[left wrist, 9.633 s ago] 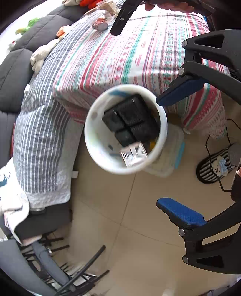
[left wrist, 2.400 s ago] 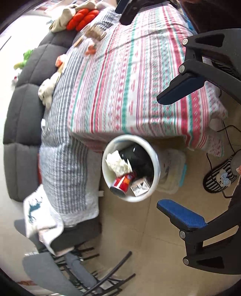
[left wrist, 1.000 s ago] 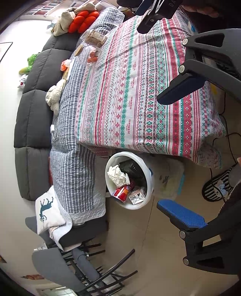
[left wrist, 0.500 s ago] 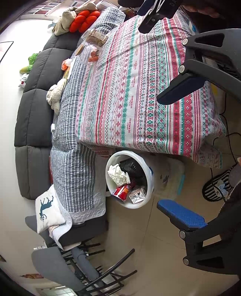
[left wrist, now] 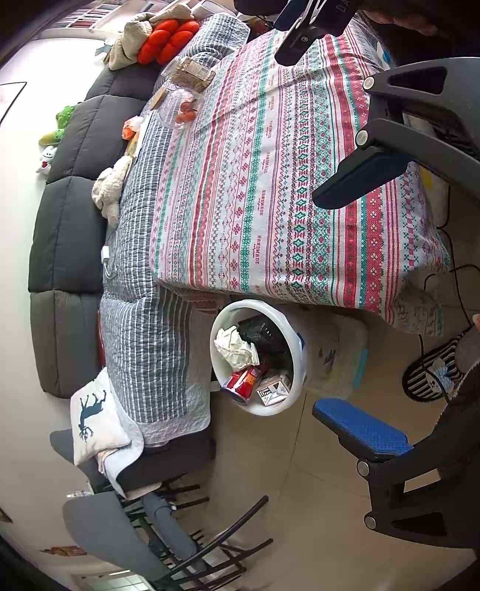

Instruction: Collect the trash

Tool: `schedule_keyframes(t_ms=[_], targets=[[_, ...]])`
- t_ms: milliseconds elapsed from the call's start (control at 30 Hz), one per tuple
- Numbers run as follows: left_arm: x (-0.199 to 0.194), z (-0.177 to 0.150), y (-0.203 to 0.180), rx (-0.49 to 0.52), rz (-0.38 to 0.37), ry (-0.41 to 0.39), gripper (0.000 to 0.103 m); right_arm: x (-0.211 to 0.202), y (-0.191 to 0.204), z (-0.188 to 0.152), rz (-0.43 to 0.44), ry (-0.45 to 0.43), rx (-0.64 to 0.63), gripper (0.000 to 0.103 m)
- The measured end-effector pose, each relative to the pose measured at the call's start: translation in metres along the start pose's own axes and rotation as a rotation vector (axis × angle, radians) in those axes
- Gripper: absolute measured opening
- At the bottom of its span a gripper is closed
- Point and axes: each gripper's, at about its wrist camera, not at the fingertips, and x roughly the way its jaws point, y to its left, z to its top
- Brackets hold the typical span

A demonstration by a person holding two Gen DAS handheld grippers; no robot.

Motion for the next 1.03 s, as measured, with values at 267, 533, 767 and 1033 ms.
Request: schedule_keyframes(t_ms=[267,533,767,1033], targets=[[0.0002,0.0002,0.0011,-0.003,0.008,0.004,0.103,0.0001,-0.0008,0.0002,-0.001,0.0,0.001,0.102],[0.001,0.0009,0.0019,-0.005,0.009,0.009,0.103,0.0003,-0.0013,0.0,-0.002,0.001,0.001,0.102],[0.0021,0.0012,0.0019,0.001,0.006,0.015,0.103,0.0007,-0.0017,-0.0006,-0.002,0.003,0.002,0.102],[0.0013,0.0058,0.0027,0.007,-0.04,0.021,0.103,0.005,-0.0036,-0.0025,0.003,0.006,0.007,0.102]])
